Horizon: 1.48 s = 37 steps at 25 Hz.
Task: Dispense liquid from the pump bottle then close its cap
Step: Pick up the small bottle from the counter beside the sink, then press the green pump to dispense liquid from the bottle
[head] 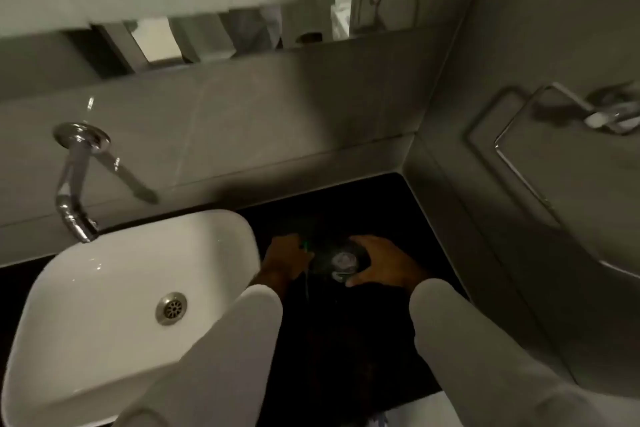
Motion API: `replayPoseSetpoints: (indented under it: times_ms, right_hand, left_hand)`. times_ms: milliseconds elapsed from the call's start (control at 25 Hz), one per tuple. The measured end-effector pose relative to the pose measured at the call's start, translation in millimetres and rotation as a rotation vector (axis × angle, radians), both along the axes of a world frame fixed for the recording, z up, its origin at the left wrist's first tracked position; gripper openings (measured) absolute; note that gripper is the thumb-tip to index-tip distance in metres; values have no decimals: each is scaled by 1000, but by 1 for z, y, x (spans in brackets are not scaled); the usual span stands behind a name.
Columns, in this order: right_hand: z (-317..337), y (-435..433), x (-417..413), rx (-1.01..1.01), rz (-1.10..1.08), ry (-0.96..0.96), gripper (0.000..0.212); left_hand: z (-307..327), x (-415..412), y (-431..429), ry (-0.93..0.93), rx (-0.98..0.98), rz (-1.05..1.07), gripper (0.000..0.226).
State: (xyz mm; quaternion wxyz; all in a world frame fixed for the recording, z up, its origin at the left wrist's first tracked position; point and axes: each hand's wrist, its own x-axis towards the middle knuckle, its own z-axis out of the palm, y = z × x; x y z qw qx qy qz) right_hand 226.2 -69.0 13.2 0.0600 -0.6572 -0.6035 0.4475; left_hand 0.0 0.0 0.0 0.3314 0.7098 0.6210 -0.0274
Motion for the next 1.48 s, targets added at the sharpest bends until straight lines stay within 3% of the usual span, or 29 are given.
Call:
replayPoseSetpoints:
  times_ms: [280, 480, 560, 640, 760, 880, 1160, 1480]
  right_hand:
    - [-40, 2, -12, 117, -194, 208, 64]
    - [-45, 18, -12, 72, -258, 278, 56]
    - [-43, 30, -10, 82, -197, 230, 55]
    - [-46, 41, -7, 94, -97, 146, 51]
    - [-54, 47, -3, 97, -75, 112, 45]
    - [-57, 50, -5, 107, -73, 96, 46]
    - [-58, 52, -1, 113, -74, 96, 49]
    - [-60, 52, -3, 133, -56, -51, 51]
  left_hand:
    - [-59, 14, 6, -25, -51, 255, 41]
    - [-45, 13, 17, -20, -34, 269, 37]
    - [-17, 14, 32, -138, 165, 345, 36]
    - [19, 15, 47, -398, 377, 443, 37]
    - [57, 22, 57, -777, 456, 443, 31]
    - [67, 29, 51, -699, 549, 295, 32]
    - [40, 36, 44, -623, 553, 237, 33]
    - [9, 36, 26, -675, 358, 102, 34]
